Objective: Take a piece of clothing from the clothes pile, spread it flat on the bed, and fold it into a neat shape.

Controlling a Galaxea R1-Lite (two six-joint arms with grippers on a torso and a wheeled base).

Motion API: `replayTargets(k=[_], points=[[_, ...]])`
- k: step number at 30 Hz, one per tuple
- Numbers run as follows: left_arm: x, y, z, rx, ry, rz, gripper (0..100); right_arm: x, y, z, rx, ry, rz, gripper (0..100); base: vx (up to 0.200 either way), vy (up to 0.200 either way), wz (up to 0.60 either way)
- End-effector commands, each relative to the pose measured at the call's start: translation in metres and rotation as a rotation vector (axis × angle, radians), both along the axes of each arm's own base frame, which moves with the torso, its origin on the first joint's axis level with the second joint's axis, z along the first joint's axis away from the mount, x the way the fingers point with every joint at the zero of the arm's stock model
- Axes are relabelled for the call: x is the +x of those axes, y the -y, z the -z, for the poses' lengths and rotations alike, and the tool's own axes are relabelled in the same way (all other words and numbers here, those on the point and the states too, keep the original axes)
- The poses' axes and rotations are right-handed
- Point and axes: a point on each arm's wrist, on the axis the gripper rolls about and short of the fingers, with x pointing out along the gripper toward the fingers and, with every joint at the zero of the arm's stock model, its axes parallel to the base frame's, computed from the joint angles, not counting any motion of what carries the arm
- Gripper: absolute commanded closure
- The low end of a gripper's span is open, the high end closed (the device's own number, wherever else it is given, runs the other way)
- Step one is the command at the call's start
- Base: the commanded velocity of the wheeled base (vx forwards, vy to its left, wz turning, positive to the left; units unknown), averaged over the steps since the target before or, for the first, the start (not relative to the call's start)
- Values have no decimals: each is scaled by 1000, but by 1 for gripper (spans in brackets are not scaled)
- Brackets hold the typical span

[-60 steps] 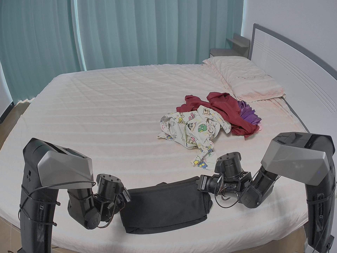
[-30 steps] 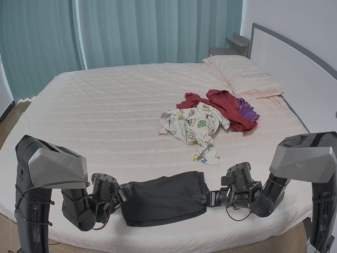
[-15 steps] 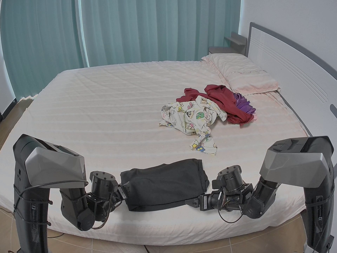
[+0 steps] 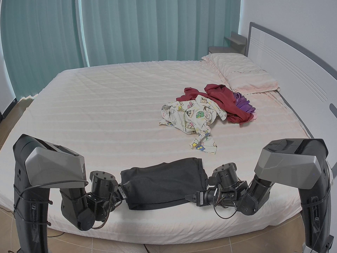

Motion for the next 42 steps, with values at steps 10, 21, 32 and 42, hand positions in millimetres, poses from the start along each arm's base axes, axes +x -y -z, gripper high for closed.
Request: replayTargets(k=[10, 21, 32, 42], points=[[0, 1, 0, 2, 0, 3, 0, -12, 9, -10, -54, -36, 37, 100, 0, 0, 0], [0, 2, -2, -2, 7, 7, 0, -24, 16, -12, -58, -79, 16, 100, 0, 0, 0], [12, 27, -28, -172, 130, 0, 0, -23, 14, -12, -53, -65, 10, 0, 0, 0, 0], [21, 49, -8, -220, 109, 40, 0, -19, 18, -18, -43, -39, 29, 0, 0, 0, 0]])
